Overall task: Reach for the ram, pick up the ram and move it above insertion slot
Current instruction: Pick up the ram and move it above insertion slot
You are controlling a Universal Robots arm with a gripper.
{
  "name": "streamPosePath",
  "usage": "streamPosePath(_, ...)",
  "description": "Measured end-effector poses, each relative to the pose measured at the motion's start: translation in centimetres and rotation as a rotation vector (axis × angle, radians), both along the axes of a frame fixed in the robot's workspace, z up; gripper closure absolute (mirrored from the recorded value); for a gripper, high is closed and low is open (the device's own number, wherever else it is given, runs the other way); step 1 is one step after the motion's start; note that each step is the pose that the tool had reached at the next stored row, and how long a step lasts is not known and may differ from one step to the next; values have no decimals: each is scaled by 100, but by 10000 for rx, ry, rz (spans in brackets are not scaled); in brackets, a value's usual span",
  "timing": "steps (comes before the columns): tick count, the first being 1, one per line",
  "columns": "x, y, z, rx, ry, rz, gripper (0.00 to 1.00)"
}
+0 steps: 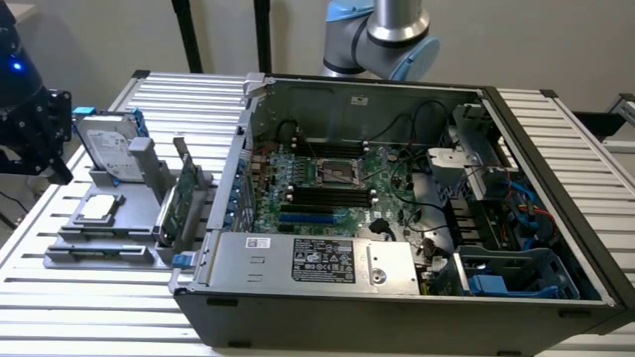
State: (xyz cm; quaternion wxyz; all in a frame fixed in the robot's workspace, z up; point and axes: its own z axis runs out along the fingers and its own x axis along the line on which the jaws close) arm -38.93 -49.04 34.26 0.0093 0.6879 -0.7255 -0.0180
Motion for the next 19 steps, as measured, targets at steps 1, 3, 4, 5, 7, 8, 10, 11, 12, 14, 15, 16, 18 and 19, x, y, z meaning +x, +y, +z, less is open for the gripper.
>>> streamPosePath(1, 0, 0, -9, 5, -21, 194, 89)
streamPosePath(3, 0, 0, -24, 11, -55, 544, 89)
streamPosePath(4, 0, 0, -31, 15, -72, 719, 89)
streamPosePath(5, 0, 0, -38, 19, -88, 888, 89)
streamPosePath(7, 0, 0, -49, 35, -138, 1186, 89)
streamPosePath(8, -4, 0, -52, 52, -165, 1254, 89)
streamPosePath(10, -8, 0, -54, 70, -190, 1260, 89)
streamPosePath(11, -8, 0, -54, 76, -198, 1261, 89)
streamPosePath(12, -9, 0, -55, 81, -202, 1261, 89)
streamPosePath(14, -10, 0, -59, 91, -211, 1260, 82)
streamPosePath(15, -10, 0, -64, 94, -214, 1259, 76)
streamPosePath(16, -12, 0, -71, 94, -215, 1260, 76)
streamPosePath(18, -20, 1, -100, 91, -218, 1258, 64)
streamPosePath(19, -27, 1, -119, 93, -223, 1258, 64)
